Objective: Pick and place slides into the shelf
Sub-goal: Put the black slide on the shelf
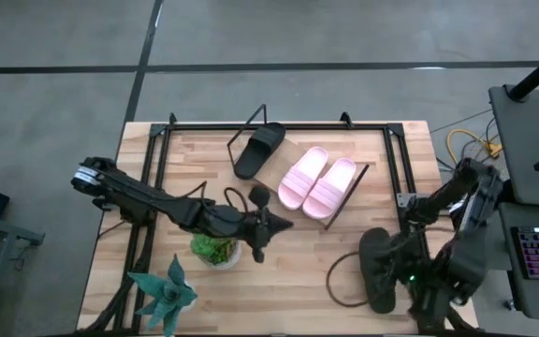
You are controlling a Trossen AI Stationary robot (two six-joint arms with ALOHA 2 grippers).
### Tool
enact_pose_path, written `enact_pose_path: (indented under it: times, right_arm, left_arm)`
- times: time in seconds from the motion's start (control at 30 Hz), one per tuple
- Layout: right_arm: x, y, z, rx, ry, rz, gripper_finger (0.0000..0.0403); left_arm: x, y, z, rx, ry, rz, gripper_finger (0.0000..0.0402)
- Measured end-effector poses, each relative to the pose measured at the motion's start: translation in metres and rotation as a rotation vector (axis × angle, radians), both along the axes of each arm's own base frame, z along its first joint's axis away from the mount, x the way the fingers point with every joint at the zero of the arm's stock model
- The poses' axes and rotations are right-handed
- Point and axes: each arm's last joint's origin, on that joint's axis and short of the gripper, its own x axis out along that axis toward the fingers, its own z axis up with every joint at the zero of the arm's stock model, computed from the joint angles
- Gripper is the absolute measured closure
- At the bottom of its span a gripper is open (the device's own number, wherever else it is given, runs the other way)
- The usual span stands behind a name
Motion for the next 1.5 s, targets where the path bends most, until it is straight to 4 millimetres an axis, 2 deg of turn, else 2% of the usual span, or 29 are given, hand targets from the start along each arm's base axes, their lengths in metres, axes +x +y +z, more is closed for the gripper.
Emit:
enact_pose_path:
  times: [0.17,0.4,0.67,0.8,1.03,1.3,1.5]
  right_arm:
    - [0.024,0.023,-0.019,-0.058,0.192,-0.087,0.0216]
    - [0.063,0.057,-0.05,-0.051,0.348,-0.137,0.0216]
    - [0.082,0.072,-0.084,0.075,0.674,-0.233,0.0216]
    - [0.086,0.075,-0.095,0.093,0.751,-0.269,0.0216]
    - [0.095,0.088,-0.105,0.105,0.731,-0.341,0.0216]
    - [0.108,0.096,-0.14,0.047,0.774,-0.392,0.0216]
    - [0.118,0.095,-0.166,0.058,0.924,-0.384,0.0228]
  left_arm:
    - [-0.016,0.011,0.01,0.044,0.024,0.185,0.0401]
    - [-0.042,0.019,0.016,0.022,0.123,0.201,0.0401]
    - [-0.068,0.028,0.03,-0.051,0.137,0.221,0.0401]
    - [-0.073,0.03,0.028,-0.058,0.147,0.22,0.0401]
    - [-0.076,0.031,0.016,-0.046,0.172,0.222,0.0401]
    - [-0.076,0.031,0.004,-0.031,0.203,0.224,0.0401]
    - [-0.077,0.031,-0.003,-0.02,0.221,0.224,0.0401]
